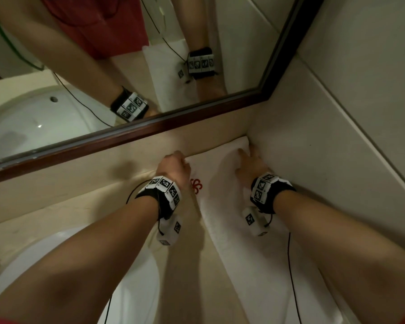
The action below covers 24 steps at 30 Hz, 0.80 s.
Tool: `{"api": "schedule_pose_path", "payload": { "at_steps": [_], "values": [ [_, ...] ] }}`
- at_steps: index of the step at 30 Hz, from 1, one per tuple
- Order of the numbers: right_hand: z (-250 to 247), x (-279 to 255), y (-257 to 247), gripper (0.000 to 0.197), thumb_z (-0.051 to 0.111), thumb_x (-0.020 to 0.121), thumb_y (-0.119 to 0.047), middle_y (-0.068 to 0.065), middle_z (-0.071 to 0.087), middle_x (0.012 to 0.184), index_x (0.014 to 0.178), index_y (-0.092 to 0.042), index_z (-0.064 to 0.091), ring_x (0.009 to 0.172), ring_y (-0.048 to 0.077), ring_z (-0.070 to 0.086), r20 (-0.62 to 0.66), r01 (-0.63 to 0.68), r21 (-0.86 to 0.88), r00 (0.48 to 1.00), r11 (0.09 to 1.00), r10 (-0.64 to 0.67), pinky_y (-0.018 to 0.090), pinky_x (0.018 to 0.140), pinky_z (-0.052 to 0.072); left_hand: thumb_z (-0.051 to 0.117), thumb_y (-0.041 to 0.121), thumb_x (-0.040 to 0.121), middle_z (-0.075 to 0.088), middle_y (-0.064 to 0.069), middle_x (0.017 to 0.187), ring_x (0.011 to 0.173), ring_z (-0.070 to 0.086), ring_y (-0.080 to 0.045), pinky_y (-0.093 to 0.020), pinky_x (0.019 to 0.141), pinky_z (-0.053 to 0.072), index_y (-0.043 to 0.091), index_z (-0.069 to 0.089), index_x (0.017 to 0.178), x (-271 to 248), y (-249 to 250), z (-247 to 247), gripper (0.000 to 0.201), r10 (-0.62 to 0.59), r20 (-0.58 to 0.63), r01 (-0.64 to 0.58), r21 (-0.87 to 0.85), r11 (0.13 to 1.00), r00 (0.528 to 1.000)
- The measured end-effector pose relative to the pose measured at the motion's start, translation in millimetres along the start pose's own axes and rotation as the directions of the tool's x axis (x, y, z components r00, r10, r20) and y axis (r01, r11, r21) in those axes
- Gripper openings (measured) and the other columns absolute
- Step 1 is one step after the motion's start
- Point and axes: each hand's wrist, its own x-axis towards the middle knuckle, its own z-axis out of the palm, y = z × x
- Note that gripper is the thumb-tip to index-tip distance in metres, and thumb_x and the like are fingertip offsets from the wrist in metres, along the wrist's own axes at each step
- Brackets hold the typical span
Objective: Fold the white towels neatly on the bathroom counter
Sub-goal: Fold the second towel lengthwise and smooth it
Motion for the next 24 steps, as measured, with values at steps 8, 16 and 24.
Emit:
{"api": "schedule_pose_path", "payload": {
  "at_steps": [8,16,24],
  "values": [
    [6.4,-23.0,4.2,0.054,0.045,0.093,-0.021,0.004,0.004,0.160,0.146,-0.024,0.032,0.144,0.029,0.017,-0.143,0.129,-0.005,0.981,0.992,-0.128,0.044,0.115,0.029,0.072,0.041,0.082,0.069,-0.007,0.071,0.058,0.068,-0.025,-0.033,0.050,0.058,0.016,0.067,0.092,-9.0,11.5,14.1,0.028,-0.280,0.303,0.379,-0.347,0.858,0.911],
    [13.5,-30.7,26.3,0.051,0.040,0.093,-0.027,0.005,0.007,0.158,0.143,-0.025,0.030,0.142,0.032,0.025,-0.017,0.159,-0.007,0.987,0.987,-0.159,0.042,0.114,0.030,0.072,0.030,0.078,0.072,-0.008,0.090,0.075,0.069,-0.027,-0.040,0.072,0.061,0.018,0.064,0.104,0.6,-0.9,22.7,0.030,-0.316,0.230,0.386,-0.410,0.827,0.921],
    [13.1,-48.6,34.6,0.056,0.045,0.090,-0.020,0.013,0.026,0.150,0.144,-0.019,0.032,0.137,0.034,0.025,0.002,0.122,-0.078,0.992,0.989,-0.123,0.043,0.113,0.029,0.065,0.042,0.082,0.062,-0.001,0.093,0.080,0.061,-0.024,-0.031,0.074,0.052,0.022,0.056,0.104,-6.2,4.5,9.0,0.032,-0.226,0.135,0.249,-0.192,0.949,0.965]
  ]
}}
